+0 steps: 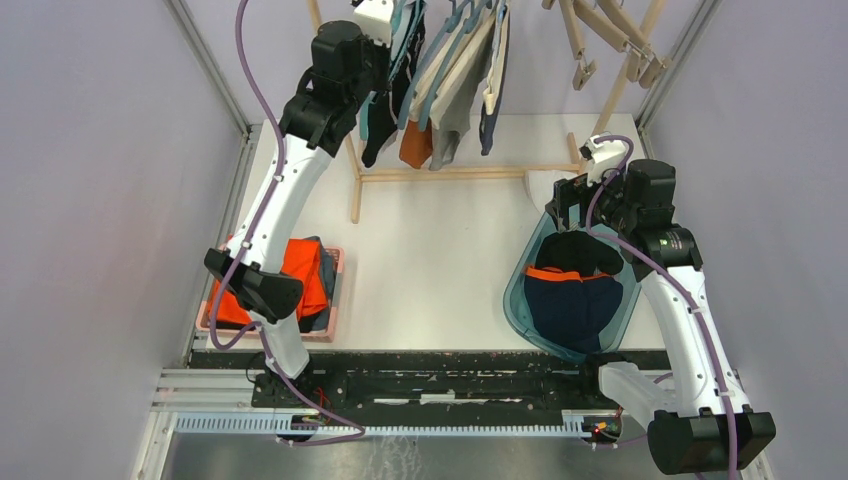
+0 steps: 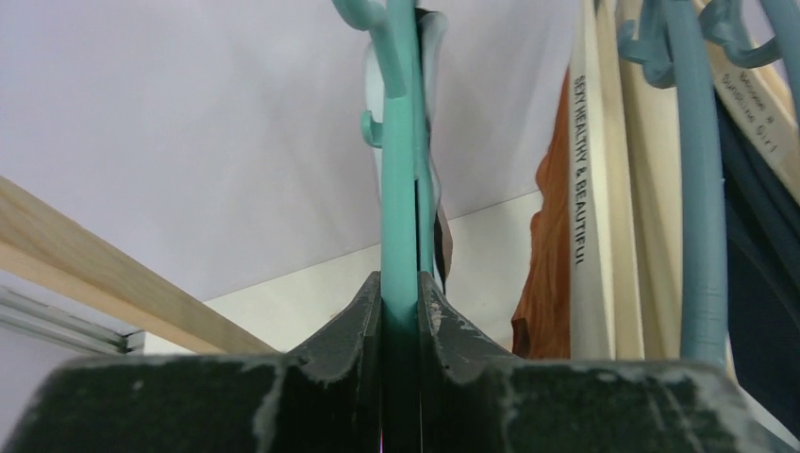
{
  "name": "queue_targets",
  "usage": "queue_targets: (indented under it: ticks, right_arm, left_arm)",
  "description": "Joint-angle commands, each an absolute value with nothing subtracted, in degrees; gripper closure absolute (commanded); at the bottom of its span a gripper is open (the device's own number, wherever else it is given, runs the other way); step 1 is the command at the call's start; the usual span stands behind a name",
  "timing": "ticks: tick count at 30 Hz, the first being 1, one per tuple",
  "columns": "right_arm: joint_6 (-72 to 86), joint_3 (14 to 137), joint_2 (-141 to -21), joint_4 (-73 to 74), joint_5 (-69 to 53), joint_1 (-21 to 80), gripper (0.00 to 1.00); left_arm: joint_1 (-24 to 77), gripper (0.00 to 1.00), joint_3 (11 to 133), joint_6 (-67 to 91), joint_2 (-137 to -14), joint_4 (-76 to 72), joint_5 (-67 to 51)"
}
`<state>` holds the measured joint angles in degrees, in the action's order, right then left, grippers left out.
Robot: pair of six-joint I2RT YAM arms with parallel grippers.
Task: Remove the underwear clipped to the hanger
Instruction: Pick up the hanger from the clothesline.
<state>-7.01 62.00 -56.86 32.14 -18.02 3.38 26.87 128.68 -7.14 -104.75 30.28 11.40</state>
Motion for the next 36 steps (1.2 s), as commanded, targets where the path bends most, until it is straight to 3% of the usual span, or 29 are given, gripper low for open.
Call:
queue_targets:
  ticks: [1, 4, 19, 36]
  right_arm:
    - [-7.73, 63.30, -56.61, 31.12, -18.72, 3.68, 0.00]
    - [-7.75, 63.33, -56.69, 31.13, -18.83, 3.65, 0.00]
    - [-7.87, 63.31, -56.85, 31.20, -18.81, 3.76, 0.00]
    - [-8.07, 63.21, -57.76, 31.16, -18.59, 3.77, 0.00]
  left_arm:
    - [26.59, 0.85, 130.84, -6.07, -104.82, 27.66, 10.36]
    - [26.59, 0.97, 130.69, -5.62, -104.26, 27.19, 10.24]
    - [26.64, 0.97, 102.87, -7.70, -87.55, -3.70, 9.15]
    - [26.59, 0.97, 94.04, -14.28, -86.98, -18.70, 9.16]
